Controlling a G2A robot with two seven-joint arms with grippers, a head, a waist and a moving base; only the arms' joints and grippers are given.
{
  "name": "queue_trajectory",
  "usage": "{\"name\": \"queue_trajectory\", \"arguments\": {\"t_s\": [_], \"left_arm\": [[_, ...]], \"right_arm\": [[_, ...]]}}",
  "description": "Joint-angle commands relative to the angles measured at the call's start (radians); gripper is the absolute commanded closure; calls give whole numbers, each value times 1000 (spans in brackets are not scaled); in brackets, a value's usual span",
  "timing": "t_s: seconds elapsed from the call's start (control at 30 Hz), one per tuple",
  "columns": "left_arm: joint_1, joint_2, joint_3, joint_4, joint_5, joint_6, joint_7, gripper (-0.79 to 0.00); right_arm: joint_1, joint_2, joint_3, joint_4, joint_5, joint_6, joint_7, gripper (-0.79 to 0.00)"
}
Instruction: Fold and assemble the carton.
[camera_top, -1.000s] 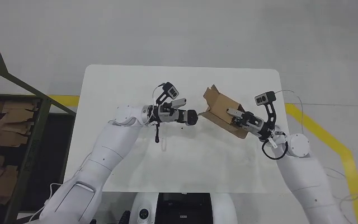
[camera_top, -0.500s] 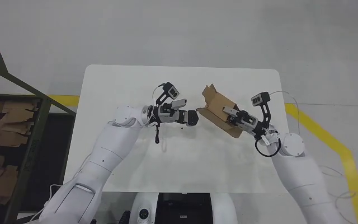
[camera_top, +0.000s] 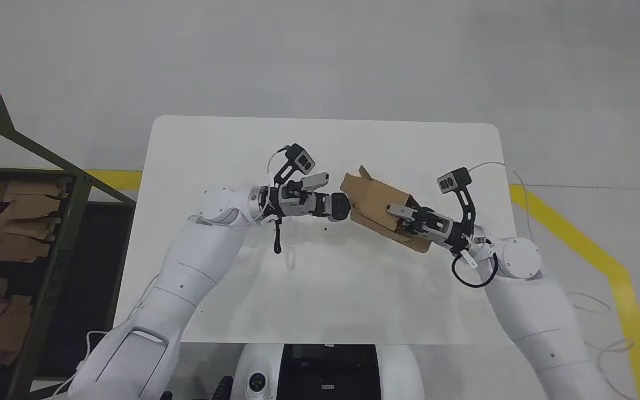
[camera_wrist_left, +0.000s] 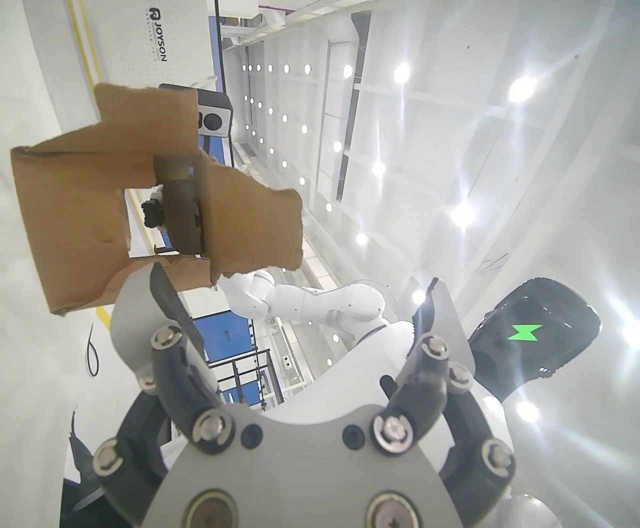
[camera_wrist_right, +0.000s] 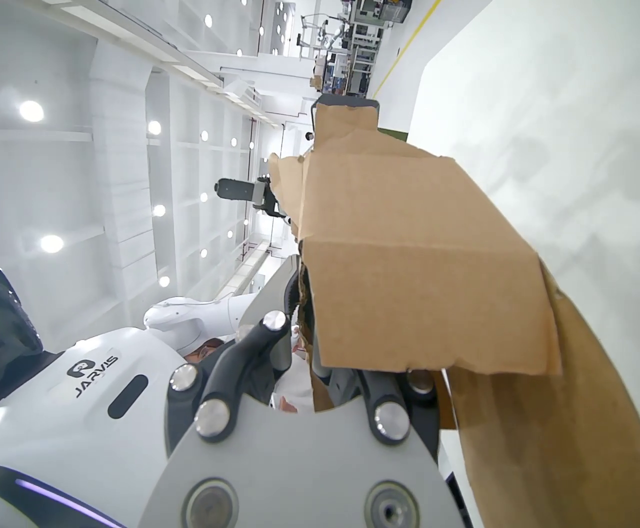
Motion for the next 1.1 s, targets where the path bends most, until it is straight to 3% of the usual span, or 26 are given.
{"name": "queue_trajectory", "arguments": {"t_s": [0.0,0.47,1.07], "left_arm": [[0,0,2,-3,1,3,-1,-785],[-8,-10,27,19,-16,-1,-13,-785],[5,11,-60,23,1,-21,12,-785]], "right_arm": [[0,0,-3,-5,-2,0,7,0],[5,-5,-29,-10,-1,8,18,0],[-22,1,-13,-18,9,16,62,0]]}}
